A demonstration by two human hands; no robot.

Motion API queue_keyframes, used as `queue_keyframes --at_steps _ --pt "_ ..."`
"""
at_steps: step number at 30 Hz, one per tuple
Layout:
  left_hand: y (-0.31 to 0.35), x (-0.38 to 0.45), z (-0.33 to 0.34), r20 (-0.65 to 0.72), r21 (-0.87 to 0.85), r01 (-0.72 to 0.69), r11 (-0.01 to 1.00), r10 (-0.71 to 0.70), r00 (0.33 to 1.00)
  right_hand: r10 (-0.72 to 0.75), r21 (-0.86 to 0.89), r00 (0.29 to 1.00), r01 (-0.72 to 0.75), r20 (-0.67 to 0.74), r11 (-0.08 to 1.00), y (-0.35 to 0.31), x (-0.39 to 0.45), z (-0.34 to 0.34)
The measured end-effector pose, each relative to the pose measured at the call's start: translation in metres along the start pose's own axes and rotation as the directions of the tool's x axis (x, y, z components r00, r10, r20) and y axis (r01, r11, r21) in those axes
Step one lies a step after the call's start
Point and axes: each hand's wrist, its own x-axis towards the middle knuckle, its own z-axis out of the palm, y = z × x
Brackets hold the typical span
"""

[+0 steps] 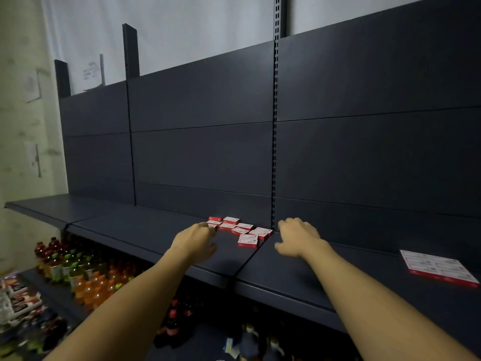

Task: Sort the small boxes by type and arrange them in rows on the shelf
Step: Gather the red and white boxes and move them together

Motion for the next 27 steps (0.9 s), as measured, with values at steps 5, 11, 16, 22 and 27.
queue_keyframes --at_steps 5,11,16,22,27 --pt "-0.039 -0.011 0.004 0.018 -0.006 -0.004 1.000 0.004 1.000 0.009 0.004 1.000 -0.009 0.007 1.000 -0.036 0.012 0.002" --pt "-0.081 -0.005 0.009 0.018 -0.020 0.025 0.999 -0.024 1.000 0.008 0.011 1.000 -0.008 0.008 1.000 -0.066 0.037 0.011" --pt "-0.108 0.014 0.019 0.021 -0.039 0.042 0.998 -0.041 0.999 -0.016 0.003 1.000 0.016 0.025 1.000 -0.083 0.061 0.031" --pt "-0.133 0.047 0.046 0.051 -0.038 0.028 0.999 -0.026 0.998 0.001 0.007 0.998 -0.001 0.061 1.000 -0.087 0.106 0.056" --pt "-0.159 0.079 0.075 0.138 0.010 0.003 1.000 -0.004 0.990 -0.021 0.138 0.998 0.012 0.066 0.990 -0.101 0.155 0.089"
